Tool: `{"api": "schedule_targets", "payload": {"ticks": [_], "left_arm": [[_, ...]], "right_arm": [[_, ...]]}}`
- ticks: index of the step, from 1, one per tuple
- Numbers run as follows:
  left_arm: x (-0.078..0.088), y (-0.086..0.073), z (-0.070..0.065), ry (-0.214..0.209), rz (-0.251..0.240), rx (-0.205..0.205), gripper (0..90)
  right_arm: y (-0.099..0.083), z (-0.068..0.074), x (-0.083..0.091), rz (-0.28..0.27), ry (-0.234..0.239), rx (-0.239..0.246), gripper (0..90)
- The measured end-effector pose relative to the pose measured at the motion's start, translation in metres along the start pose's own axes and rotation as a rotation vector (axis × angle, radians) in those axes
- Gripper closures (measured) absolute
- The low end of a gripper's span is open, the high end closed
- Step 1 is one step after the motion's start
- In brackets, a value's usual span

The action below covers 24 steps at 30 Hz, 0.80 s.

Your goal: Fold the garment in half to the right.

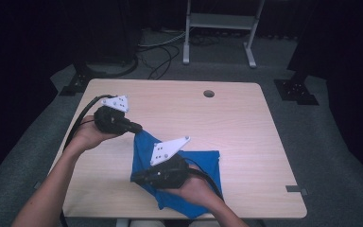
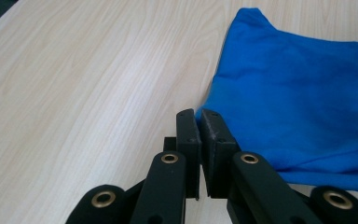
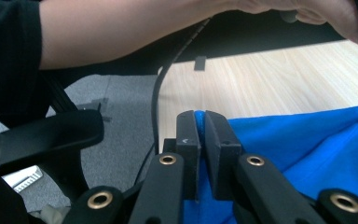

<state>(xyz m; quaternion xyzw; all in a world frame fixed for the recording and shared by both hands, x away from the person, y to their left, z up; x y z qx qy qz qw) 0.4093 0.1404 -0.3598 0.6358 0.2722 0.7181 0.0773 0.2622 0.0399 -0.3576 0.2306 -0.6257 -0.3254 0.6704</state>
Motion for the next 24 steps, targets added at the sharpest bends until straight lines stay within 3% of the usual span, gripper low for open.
{"api": "schedule_targets", "payload": {"ticks": [4, 9, 24], "left_arm": [[-0.008, -0.003, -0.003, -0.002, 0.019, -0.001, 86.9], [-0.023, 0.002, -0.01, -0.01, 0.022, -0.019, 87.0], [-0.037, 0.039, -0.024, -0.022, 0.007, -0.082, 87.0]], "right_arm": [[-0.003, 0.001, 0.0, -0.002, 0.005, -0.005, 85.0], [-0.025, 0.001, -0.004, -0.002, 0.024, -0.053, 85.3], [-0.046, 0.006, 0.025, -0.066, -0.015, -0.096, 85.3]]}}
Point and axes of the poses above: each handheld gripper's, and its own axes: x roughly backward along the jaws, y roughly out of its top, z roughly to its left, the point moved 8 cm from there along -x, roughly forward along the jaws, and after that the axes turned 15 degrees about z, right-handed, at the moved point
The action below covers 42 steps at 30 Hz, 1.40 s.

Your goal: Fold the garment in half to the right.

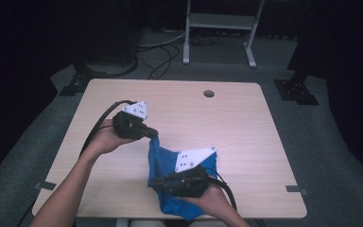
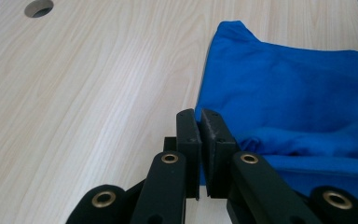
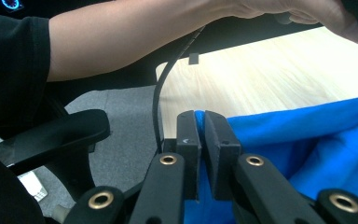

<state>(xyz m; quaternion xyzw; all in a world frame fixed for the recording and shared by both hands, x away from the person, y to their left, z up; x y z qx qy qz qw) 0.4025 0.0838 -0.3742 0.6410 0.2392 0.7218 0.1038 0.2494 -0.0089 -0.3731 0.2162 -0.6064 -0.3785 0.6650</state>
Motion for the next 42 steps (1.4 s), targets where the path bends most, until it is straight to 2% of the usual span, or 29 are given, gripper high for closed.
{"api": "schedule_targets", "payload": {"ticks": [7, 21, 29, 35, 42], "left_arm": [[-0.007, 0.018, -0.006, -0.002, 0.013, -0.042, 87.0], [-0.016, 0.053, -0.015, -0.015, 0.019, -0.097, 87.2], [-0.033, 0.08, -0.022, -0.04, 0.034, -0.141, 87.2], [-0.055, 0.097, -0.026, -0.071, 0.061, -0.161, 87.2], [-0.078, 0.108, -0.029, -0.091, 0.088, -0.17, 87.1]], "right_arm": [[-0.011, 0.002, 0.016, -0.025, -0.03, -0.021, 85.2], [-0.028, 0.006, 0.042, -0.073, -0.085, -0.052, 85.2], [-0.042, 0.007, 0.06, -0.107, -0.126, -0.085, 85.3], [-0.056, 0.004, 0.07, -0.129, -0.142, -0.125, 85.2], [-0.074, -0.002, 0.076, -0.145, -0.152, -0.171, 85.2]]}}
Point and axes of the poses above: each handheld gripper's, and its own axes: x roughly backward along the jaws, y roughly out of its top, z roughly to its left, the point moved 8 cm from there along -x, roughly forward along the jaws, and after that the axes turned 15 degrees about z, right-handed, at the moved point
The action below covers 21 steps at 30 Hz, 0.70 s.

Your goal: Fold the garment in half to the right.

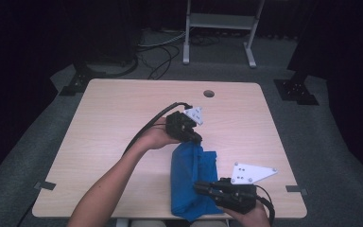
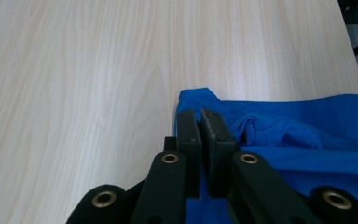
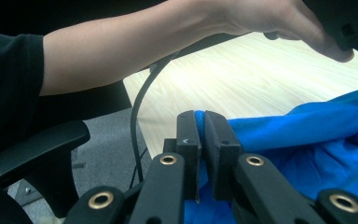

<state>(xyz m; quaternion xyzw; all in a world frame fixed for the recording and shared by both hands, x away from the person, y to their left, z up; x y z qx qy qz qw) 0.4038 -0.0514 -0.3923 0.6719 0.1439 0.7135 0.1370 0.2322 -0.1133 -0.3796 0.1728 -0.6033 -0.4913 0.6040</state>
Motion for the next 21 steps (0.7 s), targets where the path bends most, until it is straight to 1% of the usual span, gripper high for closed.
{"api": "schedule_targets", "payload": {"ticks": [2, 6, 10, 12, 17, 18, 19, 21], "left_arm": [[-0.005, 0.003, 0.001, -0.006, 0.008, -0.001, 87.2], [-0.017, 0.007, 0.005, -0.016, 0.032, 0.007, 87.2], [-0.033, 0.009, 0.007, -0.023, 0.066, 0.008, 87.1], [-0.039, 0.01, 0.007, -0.026, 0.073, 0.009, 87.1], [-0.052, 0.015, 0.009, -0.039, 0.098, 0.008, 87.0], [-0.052, 0.015, 0.009, -0.039, 0.098, 0.008, 87.0], [-0.057, 0.017, 0.008, -0.044, 0.106, 0.005, 87.0], [-0.061, 0.018, 0.008, -0.054, 0.11, 0.002, 87.0]], "right_arm": [[-0.004, -0.003, 0.002, 0.0, -0.007, -0.009, 85.3], [-0.014, -0.012, 0.005, -0.008, -0.002, -0.049, 85.2], [-0.025, -0.02, 0.005, -0.013, 0.006, -0.087, 85.3], [-0.031, -0.023, 0.004, -0.009, 0.005, -0.103, 85.2], [-0.044, -0.03, 0.007, -0.007, -0.004, -0.132, 85.2], [-0.047, -0.032, 0.007, -0.003, -0.007, -0.139, 85.2], [-0.05, -0.033, 0.007, 0.0, -0.006, -0.142, 85.2], [-0.054, -0.034, 0.007, 0.004, -0.01, -0.147, 85.1]]}}
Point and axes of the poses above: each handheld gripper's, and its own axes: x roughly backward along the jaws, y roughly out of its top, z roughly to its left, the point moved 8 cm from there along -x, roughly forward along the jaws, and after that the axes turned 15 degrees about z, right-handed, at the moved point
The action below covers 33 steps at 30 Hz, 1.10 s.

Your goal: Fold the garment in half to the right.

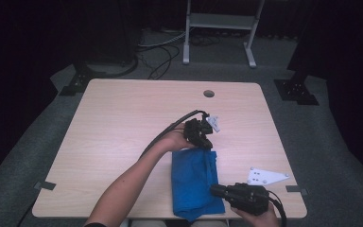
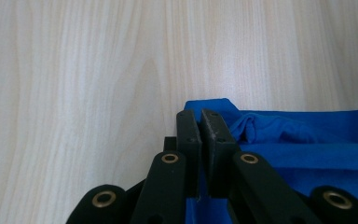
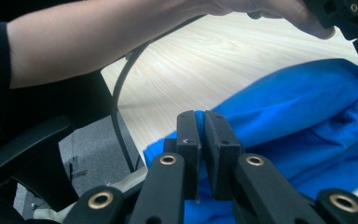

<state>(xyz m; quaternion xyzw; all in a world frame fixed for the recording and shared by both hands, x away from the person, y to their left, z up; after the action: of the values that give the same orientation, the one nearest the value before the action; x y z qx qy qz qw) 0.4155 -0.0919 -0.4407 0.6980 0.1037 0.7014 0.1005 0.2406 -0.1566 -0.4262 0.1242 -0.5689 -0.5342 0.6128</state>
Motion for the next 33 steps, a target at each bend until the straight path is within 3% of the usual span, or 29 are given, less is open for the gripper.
{"api": "schedule_targets", "payload": {"ticks": [12, 23, 33], "left_arm": [[-0.006, 0.012, -0.001, -0.019, -0.018, -0.002, 84.3], [0.0, 0.018, -0.002, -0.024, -0.066, 0.002, 78.2], [0.011, 0.019, -0.002, -0.021, -0.114, 0.013, 74.2]], "right_arm": [[-0.021, -0.005, 0.005, 0.012, -0.011, -0.029, 84.6], [-0.039, -0.003, 0.01, 0.043, -0.013, -0.045, 84.0], [-0.043, -0.003, 0.013, 0.067, -0.03, -0.042, 82.5]]}}
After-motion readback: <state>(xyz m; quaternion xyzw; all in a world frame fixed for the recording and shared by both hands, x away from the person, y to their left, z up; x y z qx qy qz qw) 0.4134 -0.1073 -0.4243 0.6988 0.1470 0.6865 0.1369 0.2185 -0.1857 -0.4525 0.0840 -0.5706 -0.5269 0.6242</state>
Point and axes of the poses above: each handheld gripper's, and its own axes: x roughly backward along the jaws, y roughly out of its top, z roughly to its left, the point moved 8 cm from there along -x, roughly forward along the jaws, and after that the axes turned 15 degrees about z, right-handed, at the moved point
